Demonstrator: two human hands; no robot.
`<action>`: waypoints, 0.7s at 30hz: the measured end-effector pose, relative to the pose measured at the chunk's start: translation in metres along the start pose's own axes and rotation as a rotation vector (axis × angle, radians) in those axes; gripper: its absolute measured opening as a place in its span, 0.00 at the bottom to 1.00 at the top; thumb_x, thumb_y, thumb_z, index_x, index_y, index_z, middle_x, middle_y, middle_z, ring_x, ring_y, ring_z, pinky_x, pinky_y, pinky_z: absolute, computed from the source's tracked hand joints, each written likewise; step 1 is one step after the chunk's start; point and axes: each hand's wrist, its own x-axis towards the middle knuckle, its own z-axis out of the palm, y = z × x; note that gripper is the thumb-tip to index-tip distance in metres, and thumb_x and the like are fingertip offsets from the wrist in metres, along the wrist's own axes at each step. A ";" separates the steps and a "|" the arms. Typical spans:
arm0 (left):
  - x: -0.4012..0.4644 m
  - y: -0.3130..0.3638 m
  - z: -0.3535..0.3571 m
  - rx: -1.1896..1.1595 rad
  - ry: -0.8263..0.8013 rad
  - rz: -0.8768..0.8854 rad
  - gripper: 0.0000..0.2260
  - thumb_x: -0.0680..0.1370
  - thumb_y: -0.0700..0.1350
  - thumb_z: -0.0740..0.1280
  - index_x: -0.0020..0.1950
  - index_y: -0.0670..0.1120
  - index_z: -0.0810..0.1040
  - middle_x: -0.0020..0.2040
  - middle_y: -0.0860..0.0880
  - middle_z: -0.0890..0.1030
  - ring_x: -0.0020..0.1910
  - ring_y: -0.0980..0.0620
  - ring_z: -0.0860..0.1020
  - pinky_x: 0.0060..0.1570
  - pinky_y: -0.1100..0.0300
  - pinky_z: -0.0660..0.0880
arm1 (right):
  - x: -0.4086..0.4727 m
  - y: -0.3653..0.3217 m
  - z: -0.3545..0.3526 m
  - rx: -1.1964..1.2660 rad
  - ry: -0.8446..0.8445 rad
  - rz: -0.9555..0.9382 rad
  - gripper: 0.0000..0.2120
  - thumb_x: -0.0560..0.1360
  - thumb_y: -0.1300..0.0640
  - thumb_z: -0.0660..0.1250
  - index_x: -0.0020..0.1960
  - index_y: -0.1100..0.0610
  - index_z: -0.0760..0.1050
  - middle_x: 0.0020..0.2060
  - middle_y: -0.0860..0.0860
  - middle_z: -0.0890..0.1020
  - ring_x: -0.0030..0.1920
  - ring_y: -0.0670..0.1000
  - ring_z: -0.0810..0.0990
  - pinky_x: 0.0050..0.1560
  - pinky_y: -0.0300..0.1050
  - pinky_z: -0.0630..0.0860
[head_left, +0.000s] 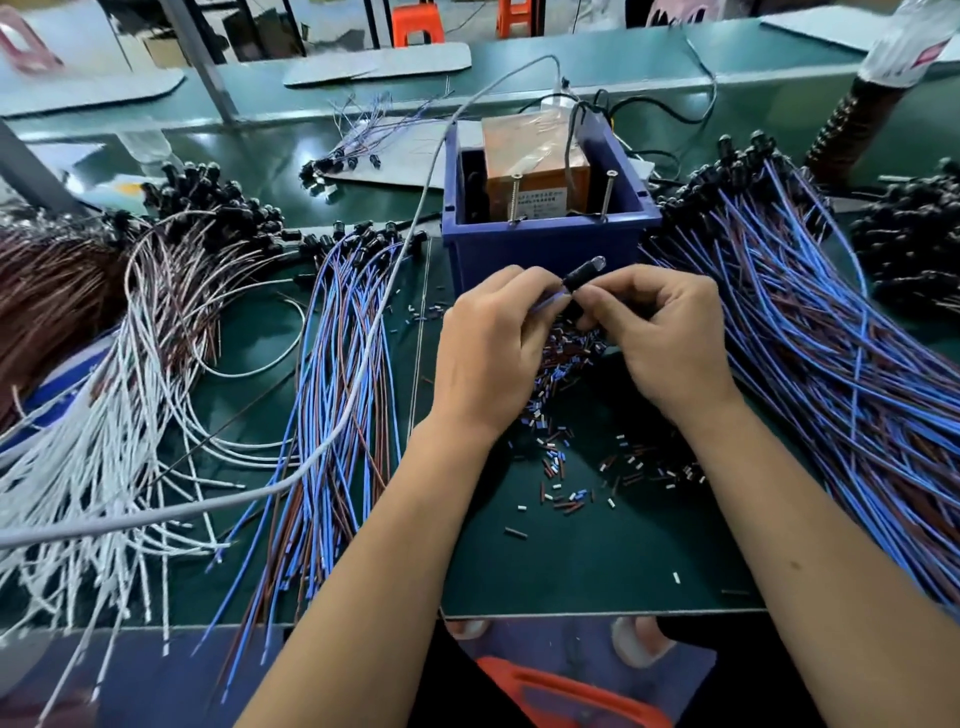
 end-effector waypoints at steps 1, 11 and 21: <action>0.000 -0.002 0.001 -0.017 0.010 -0.006 0.05 0.81 0.42 0.69 0.49 0.41 0.82 0.41 0.51 0.79 0.39 0.49 0.76 0.39 0.49 0.74 | 0.000 0.000 0.000 0.026 0.007 0.019 0.03 0.78 0.56 0.75 0.45 0.53 0.86 0.34 0.49 0.86 0.34 0.47 0.84 0.39 0.37 0.78; 0.000 -0.007 0.009 -0.139 0.045 -0.104 0.05 0.81 0.42 0.71 0.45 0.44 0.81 0.36 0.60 0.75 0.37 0.61 0.73 0.39 0.64 0.68 | 0.000 0.001 -0.003 0.065 0.014 0.094 0.09 0.77 0.51 0.76 0.39 0.52 0.84 0.29 0.50 0.84 0.27 0.46 0.76 0.31 0.37 0.73; -0.002 -0.006 0.005 -0.309 -0.022 -0.209 0.05 0.80 0.41 0.71 0.44 0.43 0.83 0.35 0.47 0.81 0.37 0.46 0.79 0.39 0.49 0.77 | -0.002 -0.001 -0.011 0.036 -0.013 0.069 0.15 0.75 0.46 0.77 0.36 0.56 0.81 0.25 0.48 0.80 0.24 0.41 0.73 0.31 0.33 0.70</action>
